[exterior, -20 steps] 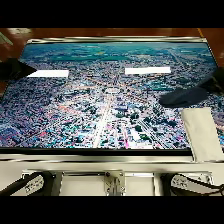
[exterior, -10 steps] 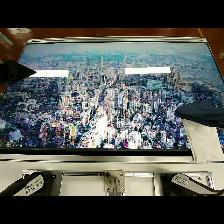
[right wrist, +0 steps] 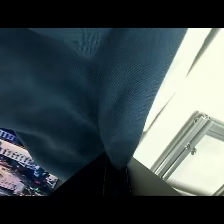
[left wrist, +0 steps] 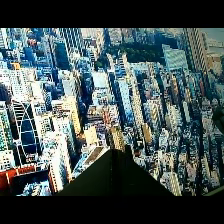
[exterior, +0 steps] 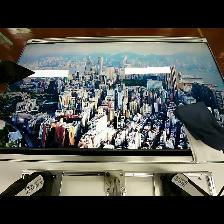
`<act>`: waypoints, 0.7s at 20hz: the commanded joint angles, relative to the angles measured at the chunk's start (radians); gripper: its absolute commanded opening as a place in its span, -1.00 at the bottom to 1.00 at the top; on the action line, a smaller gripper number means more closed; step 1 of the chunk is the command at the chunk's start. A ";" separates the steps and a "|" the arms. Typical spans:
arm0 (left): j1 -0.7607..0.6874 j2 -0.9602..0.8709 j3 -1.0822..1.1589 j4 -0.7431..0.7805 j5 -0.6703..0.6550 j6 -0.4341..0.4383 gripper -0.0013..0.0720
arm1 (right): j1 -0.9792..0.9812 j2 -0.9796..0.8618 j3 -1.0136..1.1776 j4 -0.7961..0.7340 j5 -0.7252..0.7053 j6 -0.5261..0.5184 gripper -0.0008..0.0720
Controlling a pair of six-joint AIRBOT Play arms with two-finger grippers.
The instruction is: Fold the shirts.
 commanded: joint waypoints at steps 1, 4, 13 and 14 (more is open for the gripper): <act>-0.001 0.002 0.000 0.000 -0.004 0.000 -0.87 | -0.001 0.073 -0.231 -0.043 -0.128 0.129 -0.48; -0.001 0.002 0.000 0.000 -0.002 0.000 -0.87 | 0.000 0.093 -0.273 -0.078 -0.171 0.134 0.65; -0.169 -0.058 0.000 0.325 0.101 -0.037 -0.87 | 0.179 0.263 0.116 0.093 -0.534 -0.190 0.37; -0.250 -0.081 0.000 0.481 0.089 -0.108 -0.87 | 0.271 0.261 0.116 0.132 -0.513 -0.245 0.50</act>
